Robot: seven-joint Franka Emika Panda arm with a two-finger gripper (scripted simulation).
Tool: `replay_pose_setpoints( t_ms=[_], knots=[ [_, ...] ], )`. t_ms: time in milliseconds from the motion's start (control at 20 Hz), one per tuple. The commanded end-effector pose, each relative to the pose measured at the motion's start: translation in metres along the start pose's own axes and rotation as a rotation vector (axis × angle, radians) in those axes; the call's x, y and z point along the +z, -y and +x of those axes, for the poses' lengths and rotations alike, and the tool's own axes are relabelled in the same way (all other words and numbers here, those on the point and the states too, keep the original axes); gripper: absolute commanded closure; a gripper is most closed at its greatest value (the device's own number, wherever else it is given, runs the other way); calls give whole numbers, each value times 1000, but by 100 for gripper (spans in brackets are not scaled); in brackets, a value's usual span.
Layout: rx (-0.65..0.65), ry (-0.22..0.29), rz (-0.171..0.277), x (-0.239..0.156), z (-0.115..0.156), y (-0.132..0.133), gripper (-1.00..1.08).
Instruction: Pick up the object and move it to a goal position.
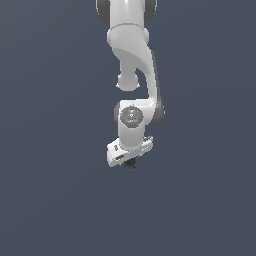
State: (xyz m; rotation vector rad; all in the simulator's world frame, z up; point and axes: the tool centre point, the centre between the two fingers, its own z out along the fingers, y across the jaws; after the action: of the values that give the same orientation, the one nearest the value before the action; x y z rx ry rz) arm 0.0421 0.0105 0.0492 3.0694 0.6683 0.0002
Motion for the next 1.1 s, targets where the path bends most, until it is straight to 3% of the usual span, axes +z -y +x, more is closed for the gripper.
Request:
replay_pose_setpoints(
  t_ms=[0, 450, 500, 1050],
  knots=[
    [-2, 1, 0, 13, -1, 0, -92],
    [-3, 0, 0, 36, 0, 0, -92],
    [-3, 0, 0, 36, 0, 0, 108],
    [-3, 1, 0, 35, 0, -1, 108]
  ],
)
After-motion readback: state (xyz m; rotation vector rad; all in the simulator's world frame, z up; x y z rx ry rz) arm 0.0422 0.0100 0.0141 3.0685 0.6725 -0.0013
